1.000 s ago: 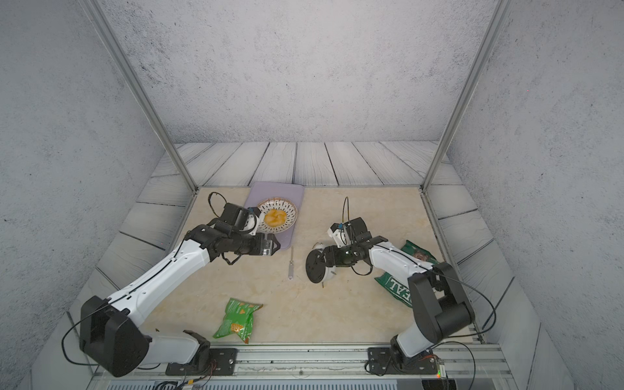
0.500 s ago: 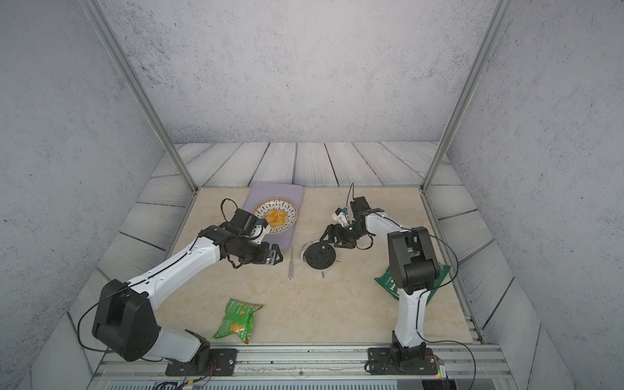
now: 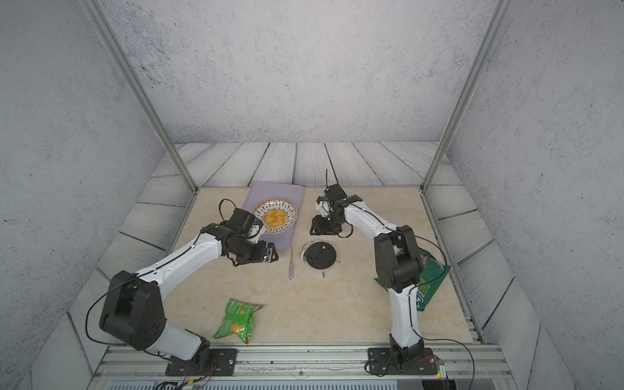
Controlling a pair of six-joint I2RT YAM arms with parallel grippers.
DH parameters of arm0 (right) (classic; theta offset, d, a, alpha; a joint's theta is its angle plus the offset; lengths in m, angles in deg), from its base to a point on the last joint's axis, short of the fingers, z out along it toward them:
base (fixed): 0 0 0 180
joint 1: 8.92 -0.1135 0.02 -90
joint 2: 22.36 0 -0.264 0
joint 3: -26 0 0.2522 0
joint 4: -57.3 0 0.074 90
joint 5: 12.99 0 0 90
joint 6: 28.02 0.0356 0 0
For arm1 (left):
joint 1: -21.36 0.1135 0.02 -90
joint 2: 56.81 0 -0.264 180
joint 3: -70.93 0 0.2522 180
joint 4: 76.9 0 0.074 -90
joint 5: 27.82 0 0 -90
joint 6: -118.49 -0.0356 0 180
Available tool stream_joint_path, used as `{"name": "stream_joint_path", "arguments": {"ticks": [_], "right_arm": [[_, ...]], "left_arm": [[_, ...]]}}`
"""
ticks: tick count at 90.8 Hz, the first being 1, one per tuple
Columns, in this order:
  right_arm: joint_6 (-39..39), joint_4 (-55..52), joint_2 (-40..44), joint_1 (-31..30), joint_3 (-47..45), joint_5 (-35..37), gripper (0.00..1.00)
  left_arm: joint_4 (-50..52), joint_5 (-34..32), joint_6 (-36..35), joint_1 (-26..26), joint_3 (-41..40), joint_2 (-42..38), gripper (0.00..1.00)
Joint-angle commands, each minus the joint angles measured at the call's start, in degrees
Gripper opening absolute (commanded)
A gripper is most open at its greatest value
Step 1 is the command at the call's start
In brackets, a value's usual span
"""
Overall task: Remove the battery from the alarm
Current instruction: Move the alarm to the center of the board.
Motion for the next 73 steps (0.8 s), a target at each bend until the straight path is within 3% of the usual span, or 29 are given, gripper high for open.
{"name": "stream_joint_path", "arguments": {"ticks": [1, 22, 40, 46, 55, 73], "right_arm": [[-0.41, -3.73, -3.75, -2.12, 1.74, 0.58, 0.51], [-8.29, -8.74, -4.67, -6.65, 1.96, -6.98, 0.48], [-13.0, -12.01, -0.73, -8.07, -1.13, -12.41, 0.48], [-11.37, -8.8, 4.33, -7.99, -4.09, -8.8, 0.5], [-5.8, -2.24, 13.52, -7.23, -9.98, 0.51, 0.62], [4.9, 6.32, 30.67, -2.79, -25.29, 15.12, 0.76]], "left_arm": [[0.18, 0.95, 0.17, 0.38, -1.26, 0.85, 0.9], [-0.11, 1.03, 0.54, 1.18, -1.92, 1.42, 0.85], [-1.35, 3.86, -0.2, 1.02, -1.27, 3.58, 0.71], [-1.23, 4.13, -0.22, 0.28, 0.27, 5.21, 0.66], [-0.8, 2.33, -0.43, -1.53, 3.68, 8.78, 0.52], [-0.04, -3.78, -0.75, -5.01, 10.89, 16.24, 0.51]]}}
